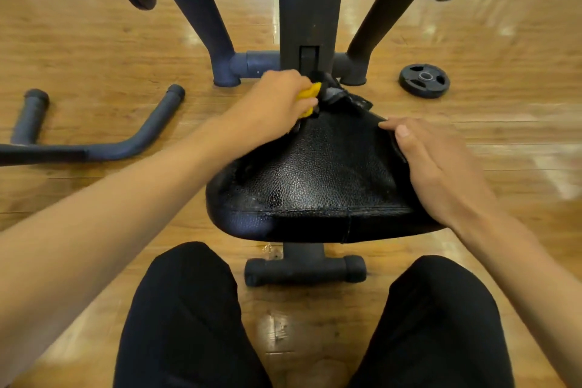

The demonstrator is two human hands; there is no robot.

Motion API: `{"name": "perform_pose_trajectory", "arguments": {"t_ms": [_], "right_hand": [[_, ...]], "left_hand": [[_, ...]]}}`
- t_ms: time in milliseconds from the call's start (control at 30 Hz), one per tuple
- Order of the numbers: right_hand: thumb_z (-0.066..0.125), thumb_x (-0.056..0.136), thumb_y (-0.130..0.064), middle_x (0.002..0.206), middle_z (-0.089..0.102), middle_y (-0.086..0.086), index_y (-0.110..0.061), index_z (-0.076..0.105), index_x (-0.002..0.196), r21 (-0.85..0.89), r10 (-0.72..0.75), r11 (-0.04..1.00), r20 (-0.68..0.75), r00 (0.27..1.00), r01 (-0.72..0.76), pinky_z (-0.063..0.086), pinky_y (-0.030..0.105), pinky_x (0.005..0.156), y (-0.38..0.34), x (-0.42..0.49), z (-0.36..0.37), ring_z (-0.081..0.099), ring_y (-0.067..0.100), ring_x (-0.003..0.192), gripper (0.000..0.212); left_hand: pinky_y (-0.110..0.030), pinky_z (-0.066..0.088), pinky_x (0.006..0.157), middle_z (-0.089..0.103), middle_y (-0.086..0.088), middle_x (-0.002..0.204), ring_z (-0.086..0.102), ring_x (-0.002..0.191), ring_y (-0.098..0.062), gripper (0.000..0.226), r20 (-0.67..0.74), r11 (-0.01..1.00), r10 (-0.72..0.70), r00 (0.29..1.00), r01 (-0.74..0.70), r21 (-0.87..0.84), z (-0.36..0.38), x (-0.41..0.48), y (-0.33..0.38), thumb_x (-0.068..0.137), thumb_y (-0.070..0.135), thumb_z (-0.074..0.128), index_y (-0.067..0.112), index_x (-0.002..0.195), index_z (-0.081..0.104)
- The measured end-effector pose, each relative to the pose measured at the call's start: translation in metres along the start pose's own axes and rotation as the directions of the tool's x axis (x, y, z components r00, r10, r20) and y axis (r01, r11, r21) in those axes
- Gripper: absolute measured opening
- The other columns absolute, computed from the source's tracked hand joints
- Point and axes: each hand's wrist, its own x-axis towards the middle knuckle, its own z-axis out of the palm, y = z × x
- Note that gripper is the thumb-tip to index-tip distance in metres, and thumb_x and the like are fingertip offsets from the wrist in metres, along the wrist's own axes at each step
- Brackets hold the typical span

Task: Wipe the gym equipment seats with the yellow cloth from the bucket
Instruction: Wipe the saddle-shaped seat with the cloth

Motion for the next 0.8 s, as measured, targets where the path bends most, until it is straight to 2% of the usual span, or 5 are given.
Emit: {"name": "perform_pose_trajectory", "arguments": {"t_ms": [200, 433, 533, 700, 800], "right_hand": [[0.017, 0.095, -0.062, 0.134, 0.057, -0.011, -0.032, 0.054, 0.132, -0.103, 0.011, 0.995, 0.028, 1.000, -0.008, 0.044, 0.039, 0.091, -0.006, -0.002, 0.001, 0.052, 0.013, 0.123, 0.060], [0.023, 0.092, -0.063, 0.137, 0.053, -0.014, -0.033, 0.050, 0.134, -0.162, 0.025, 0.987, 0.050, 0.998, -0.016, 0.045, 0.042, 0.093, -0.008, -0.001, 0.003, 0.050, 0.012, 0.125, 0.059], [0.025, 0.091, -0.062, 0.139, 0.052, -0.015, -0.033, 0.051, 0.135, -0.138, 0.027, 0.990, 0.054, 0.998, -0.019, 0.044, 0.042, 0.097, -0.007, -0.002, 0.000, 0.048, 0.011, 0.129, 0.058], [0.025, 0.091, -0.061, 0.141, 0.051, -0.013, -0.031, 0.049, 0.138, -0.180, 0.011, 0.984, 0.081, 0.997, 0.003, 0.041, 0.035, 0.090, -0.008, -0.003, -0.001, 0.048, 0.013, 0.128, 0.060], [0.026, 0.090, -0.062, 0.141, 0.051, -0.010, -0.029, 0.049, 0.139, -0.223, -0.006, 0.974, 0.090, 0.996, 0.026, 0.039, 0.033, 0.089, -0.009, -0.003, -0.001, 0.047, 0.015, 0.128, 0.064]], "left_hand": [[-0.019, 0.028, 0.110, 0.059, -0.013, 0.145, 0.053, 0.137, -0.029, 0.050, 0.033, 0.976, 0.186, 0.982, -0.181, -0.120, -0.017, -0.106, 0.030, 0.097, 0.034, 0.051, 0.003, 0.134, 0.065], [-0.033, 0.015, 0.122, 0.016, -0.014, 0.169, 0.011, 0.157, -0.034, 0.044, 0.025, 0.989, 0.147, 0.989, -0.147, -0.025, 0.006, -0.012, 0.010, 0.107, 0.019, 0.050, 0.004, 0.149, 0.048], [-0.040, 0.022, 0.122, 0.027, -0.012, 0.167, 0.021, 0.155, -0.033, 0.043, 0.065, 0.997, 0.076, 0.995, -0.073, -0.040, 0.005, 0.029, 0.003, 0.109, 0.026, 0.047, 0.005, 0.146, 0.052], [-0.005, 0.019, 0.112, 0.048, -0.010, 0.155, 0.046, 0.142, -0.024, 0.047, -0.002, 0.965, 0.185, 0.983, -0.182, -0.188, -0.010, -0.057, 0.001, 0.100, 0.032, 0.050, 0.009, 0.139, 0.062], [-0.005, 0.018, 0.112, 0.045, -0.003, 0.157, 0.040, 0.143, -0.014, 0.051, 0.053, 0.951, 0.256, 0.965, -0.241, -0.195, -0.022, -0.103, 0.005, 0.098, 0.034, 0.049, 0.011, 0.143, 0.059]]}}
